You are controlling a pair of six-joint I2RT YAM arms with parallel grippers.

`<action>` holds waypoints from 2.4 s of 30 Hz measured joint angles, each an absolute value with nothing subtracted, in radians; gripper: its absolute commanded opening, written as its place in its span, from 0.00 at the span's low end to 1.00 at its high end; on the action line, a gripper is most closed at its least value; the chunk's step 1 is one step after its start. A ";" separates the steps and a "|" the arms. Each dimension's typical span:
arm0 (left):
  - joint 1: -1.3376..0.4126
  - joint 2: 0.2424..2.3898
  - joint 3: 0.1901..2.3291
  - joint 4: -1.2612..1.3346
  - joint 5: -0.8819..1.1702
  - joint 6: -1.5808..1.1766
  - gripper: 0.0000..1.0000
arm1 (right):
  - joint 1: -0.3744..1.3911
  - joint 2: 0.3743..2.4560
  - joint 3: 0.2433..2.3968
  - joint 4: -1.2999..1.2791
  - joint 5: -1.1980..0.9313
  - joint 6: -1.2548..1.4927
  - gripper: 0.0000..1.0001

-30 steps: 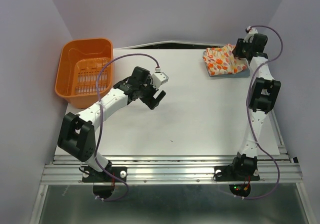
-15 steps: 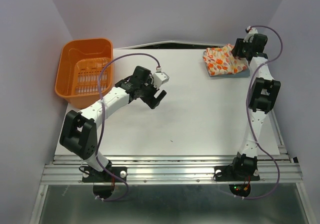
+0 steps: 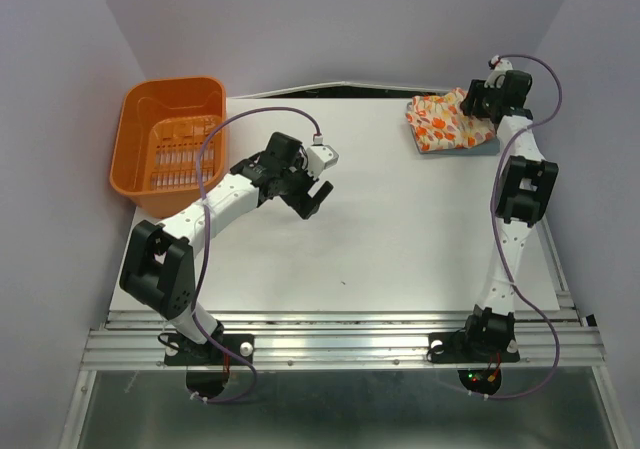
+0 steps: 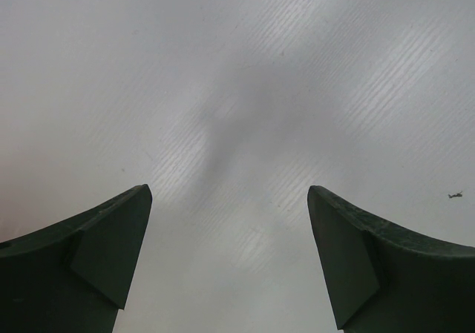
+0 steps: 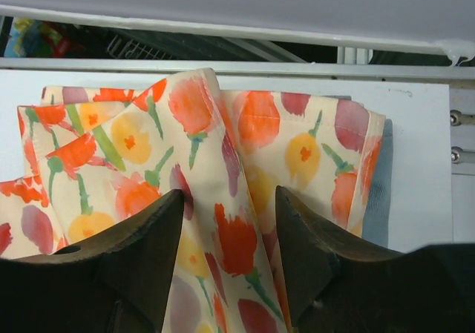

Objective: Fold and stack the skirts
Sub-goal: Neatly place the folded skirt to the corner

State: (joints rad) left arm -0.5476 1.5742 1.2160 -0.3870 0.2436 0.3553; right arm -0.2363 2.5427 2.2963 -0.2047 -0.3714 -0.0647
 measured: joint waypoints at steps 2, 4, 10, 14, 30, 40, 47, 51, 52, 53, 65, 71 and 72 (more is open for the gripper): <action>-0.548 1.575 1.219 -0.388 0.244 0.355 0.98 | -0.236 2.553 2.297 -0.205 -0.371 -0.067 0.54; -0.548 1.576 1.226 -0.390 0.244 0.355 0.99 | -0.236 2.560 2.298 -0.205 -0.371 -0.071 0.42; -0.548 1.589 1.244 -0.393 0.244 0.353 0.98 | -0.236 2.565 2.298 -0.207 -0.368 -0.076 0.13; -0.548 1.591 1.244 -0.394 0.247 0.353 0.98 | -0.236 2.565 2.298 -0.207 -0.369 -0.072 0.06; -0.548 1.622 1.265 -0.402 0.258 0.353 0.98 | -0.308 2.541 2.283 -0.146 -0.407 0.138 0.01; -0.547 1.644 1.279 -0.415 0.262 0.353 0.98 | -0.372 2.542 2.233 -0.126 -0.468 0.231 0.58; -0.547 1.647 1.280 -0.417 0.264 0.352 0.98 | -0.365 2.542 2.228 -0.126 -0.471 0.225 0.79; -0.545 1.647 1.280 -0.416 0.270 0.349 0.98 | -0.365 2.538 2.223 -0.118 -0.468 0.236 0.88; -0.543 1.647 1.280 -0.416 0.271 0.348 0.98 | -0.365 2.526 2.202 -0.101 -0.468 0.252 0.94; -0.542 1.647 1.280 -0.416 0.274 0.346 0.98 | -0.365 2.513 2.183 -0.092 -0.468 0.258 0.95; -0.458 1.626 1.267 -0.384 0.378 0.285 0.98 | -0.348 2.357 2.103 0.031 -0.577 0.423 1.00; -0.366 1.599 1.325 -0.335 0.402 0.239 0.98 | -0.282 2.260 2.048 -0.140 -0.611 0.278 1.00; -0.356 1.600 1.354 -0.327 0.400 0.233 0.99 | -0.258 2.204 1.991 -0.181 -0.611 0.228 1.00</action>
